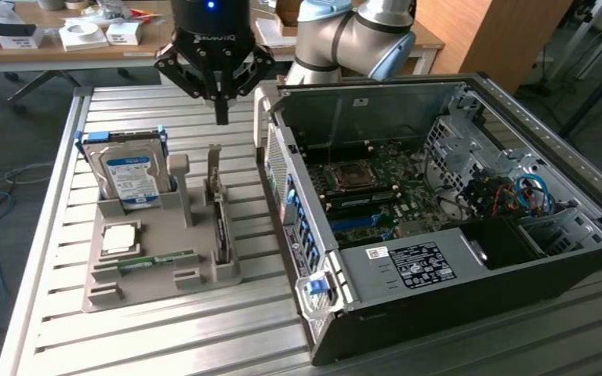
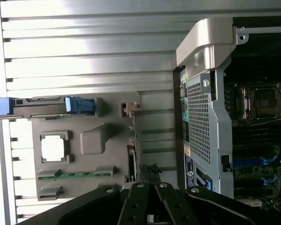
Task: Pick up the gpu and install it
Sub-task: 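Reach for the gpu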
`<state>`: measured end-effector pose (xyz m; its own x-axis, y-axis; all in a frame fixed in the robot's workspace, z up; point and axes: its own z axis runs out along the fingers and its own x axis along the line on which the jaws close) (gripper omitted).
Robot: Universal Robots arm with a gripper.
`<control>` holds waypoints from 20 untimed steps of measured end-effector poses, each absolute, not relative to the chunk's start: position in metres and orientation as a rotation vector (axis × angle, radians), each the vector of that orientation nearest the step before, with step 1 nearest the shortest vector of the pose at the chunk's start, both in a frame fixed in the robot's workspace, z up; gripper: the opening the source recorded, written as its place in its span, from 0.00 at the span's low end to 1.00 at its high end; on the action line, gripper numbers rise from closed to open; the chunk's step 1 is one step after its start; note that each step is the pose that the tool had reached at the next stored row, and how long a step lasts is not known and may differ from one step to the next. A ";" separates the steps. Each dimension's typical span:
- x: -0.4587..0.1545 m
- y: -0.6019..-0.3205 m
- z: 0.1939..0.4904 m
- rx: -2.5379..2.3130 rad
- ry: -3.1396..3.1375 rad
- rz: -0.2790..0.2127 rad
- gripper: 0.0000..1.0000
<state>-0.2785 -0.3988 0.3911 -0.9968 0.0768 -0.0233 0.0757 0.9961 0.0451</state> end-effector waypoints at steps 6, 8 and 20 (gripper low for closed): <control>-0.293 -0.399 0.391 0.119 3.114 0.069 0.11; -0.297 -0.399 0.391 0.120 3.113 0.069 0.11; -0.297 -0.401 0.391 0.120 3.114 0.069 0.11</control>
